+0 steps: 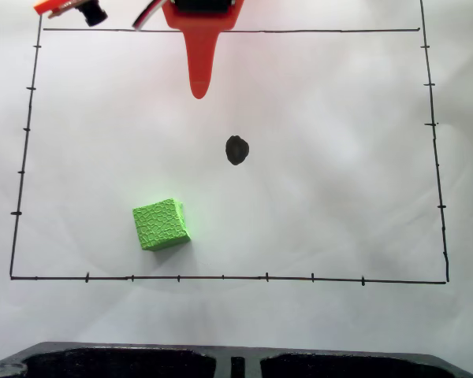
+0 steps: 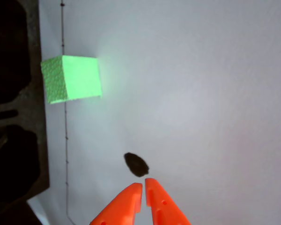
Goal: Grasp the colored block, Place it on the black dot, and then return the arm to the default position.
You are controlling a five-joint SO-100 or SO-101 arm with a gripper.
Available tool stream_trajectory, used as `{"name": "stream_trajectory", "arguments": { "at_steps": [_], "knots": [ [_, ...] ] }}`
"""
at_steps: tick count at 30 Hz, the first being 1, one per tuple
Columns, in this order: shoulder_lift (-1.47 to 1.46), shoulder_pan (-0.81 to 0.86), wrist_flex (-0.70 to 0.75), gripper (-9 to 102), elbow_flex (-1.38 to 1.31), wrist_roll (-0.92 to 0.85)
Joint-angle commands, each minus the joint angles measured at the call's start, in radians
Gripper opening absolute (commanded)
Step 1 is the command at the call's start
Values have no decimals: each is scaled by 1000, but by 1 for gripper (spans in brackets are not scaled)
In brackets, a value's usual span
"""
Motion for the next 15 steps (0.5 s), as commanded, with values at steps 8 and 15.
{"name": "stream_trajectory", "arguments": {
  "at_steps": [8, 15],
  "knots": [
    [20, 5, 2, 0, -5, 2],
    [20, 0, 3, 0, -5, -2]
  ]
}}
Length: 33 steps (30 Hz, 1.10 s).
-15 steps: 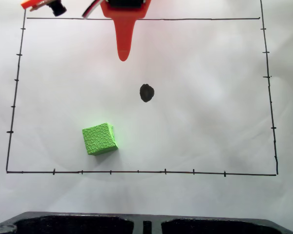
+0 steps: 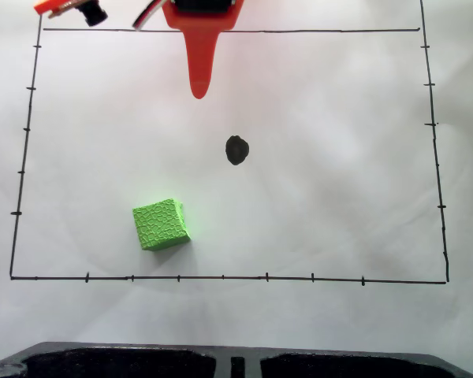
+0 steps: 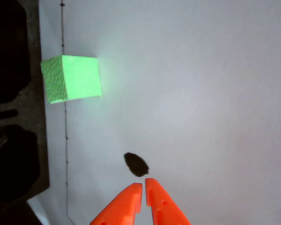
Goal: Grasp the colored block, Place it on the black dot, and then return the arm to the default position.
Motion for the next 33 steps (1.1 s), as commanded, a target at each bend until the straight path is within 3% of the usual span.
{"name": "stream_trajectory", "arguments": {
  "at_steps": [1, 15, 23, 33],
  "knots": [
    [20, 3, 5, 0, -5, 3],
    [-190, -29, -58, 0, -121, -112],
    [-488, -12, 12, 0, -416, -132],
    [-859, 44, -41, 0, -750, -207]
  ]
}}
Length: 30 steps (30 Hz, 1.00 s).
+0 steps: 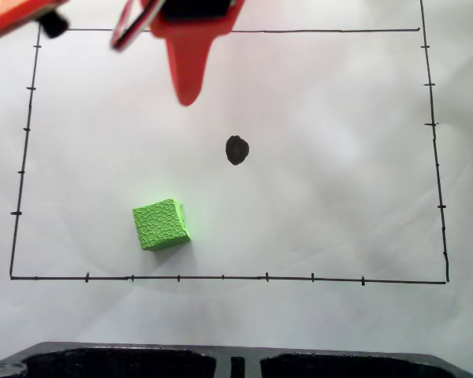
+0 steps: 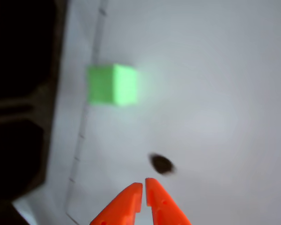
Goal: Grasp the colored block, Place it on the black dot, and then return the arm to the default position.
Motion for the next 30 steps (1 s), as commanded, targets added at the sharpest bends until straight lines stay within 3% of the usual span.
{"name": "stream_trajectory", "arguments": {
  "at_steps": [1, 18, 30],
  "knots": [
    [-106, 25, -35, 0, -129, -18],
    [-489, 95, -15, 6, -443, -61],
    [-635, 92, -23, 27, -503, -46]
  ]
}}
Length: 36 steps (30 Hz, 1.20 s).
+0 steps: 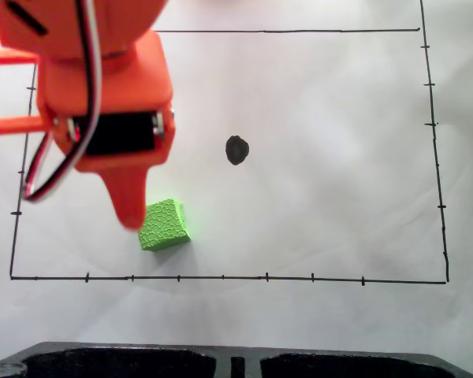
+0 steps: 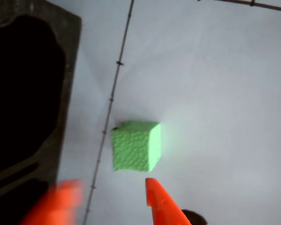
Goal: Grasp the colored block, Place it on the black dot, and then return the arm to the default position.
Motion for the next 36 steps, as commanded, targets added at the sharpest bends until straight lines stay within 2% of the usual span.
{"name": "stream_trajectory", "arguments": {
  "at_steps": [1, 14, 36],
  "knots": [
    [-12, -3, 9, 29, -57, 18],
    [-80, 2, 25, 32, -60, 29],
    [-333, -60, -55, 28, -167, 54]
  ]
}}
